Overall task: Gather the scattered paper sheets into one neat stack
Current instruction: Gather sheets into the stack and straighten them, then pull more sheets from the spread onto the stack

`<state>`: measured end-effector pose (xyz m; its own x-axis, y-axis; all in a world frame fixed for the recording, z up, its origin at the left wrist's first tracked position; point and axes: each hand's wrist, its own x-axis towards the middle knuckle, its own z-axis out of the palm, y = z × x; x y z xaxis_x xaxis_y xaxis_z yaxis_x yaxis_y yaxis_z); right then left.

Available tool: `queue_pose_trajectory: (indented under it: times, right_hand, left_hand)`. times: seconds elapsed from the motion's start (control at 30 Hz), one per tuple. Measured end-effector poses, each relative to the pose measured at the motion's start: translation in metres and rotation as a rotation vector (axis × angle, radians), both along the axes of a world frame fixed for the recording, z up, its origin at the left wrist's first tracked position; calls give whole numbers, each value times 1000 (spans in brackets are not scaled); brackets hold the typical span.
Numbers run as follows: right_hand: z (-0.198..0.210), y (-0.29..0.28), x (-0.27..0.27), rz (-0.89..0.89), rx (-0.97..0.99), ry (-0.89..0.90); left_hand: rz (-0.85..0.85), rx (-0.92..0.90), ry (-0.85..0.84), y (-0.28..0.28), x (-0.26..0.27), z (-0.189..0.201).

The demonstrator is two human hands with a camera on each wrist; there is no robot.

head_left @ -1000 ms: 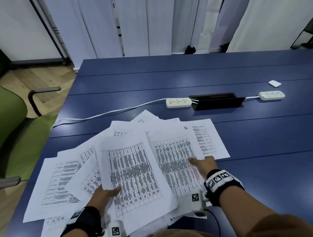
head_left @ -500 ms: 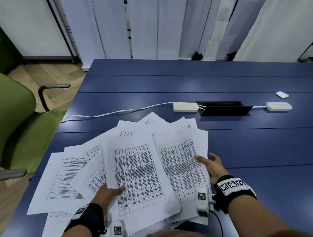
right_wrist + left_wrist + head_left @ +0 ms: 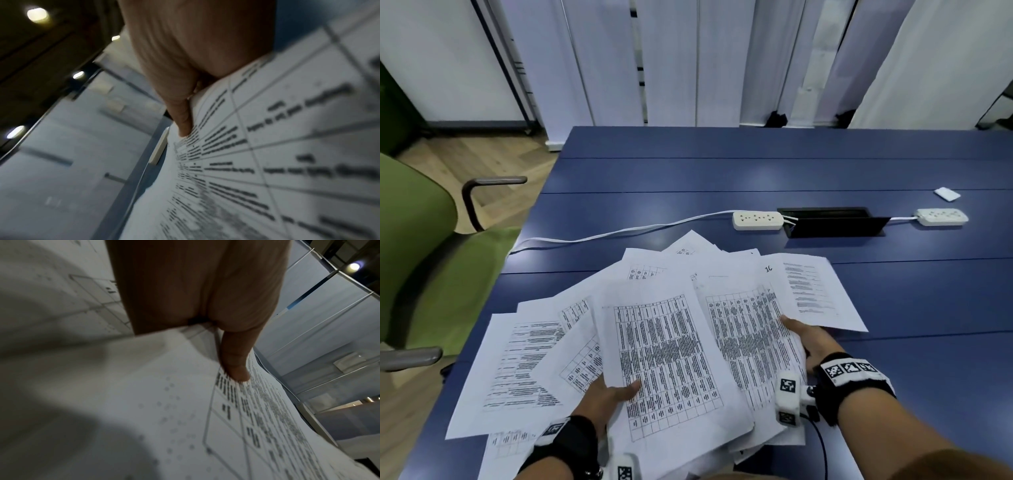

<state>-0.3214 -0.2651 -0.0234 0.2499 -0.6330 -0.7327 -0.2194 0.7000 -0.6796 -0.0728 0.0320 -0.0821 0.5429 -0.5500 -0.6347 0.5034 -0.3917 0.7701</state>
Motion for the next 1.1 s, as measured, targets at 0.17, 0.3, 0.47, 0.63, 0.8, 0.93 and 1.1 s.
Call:
queue_pose_trajectory:
  times: [0.17, 0.3, 0.47, 0.63, 0.8, 0.93, 1.1]
  right_hand:
    - [-15, -12, -4, -62, -484, 316]
    - [28, -7, 2, -70, -662, 385]
    - [107, -7, 6, -23, -949, 445]
    - [172, 5, 15, -37, -1043, 221]
    - [225, 31, 21, -143, -1123, -27]
    - [251, 41, 19, -242, -1115, -176]
    - [227, 27, 19, -377, -937, -306]
  left_hand:
    - [-13, 3, -2, 1, 1, 2]
    - [-36, -6, 8, 2, 2, 3]
    - [-55, -42, -5, 2, 2, 5]
    - [-76, -79, -90, 2, -2, 11]
    - [-34, -82, -192, 2, -8, 12]
    - [58, -126, -390, 1, -19, 19]
    - [-120, -145, -489, 3, -14, 20]
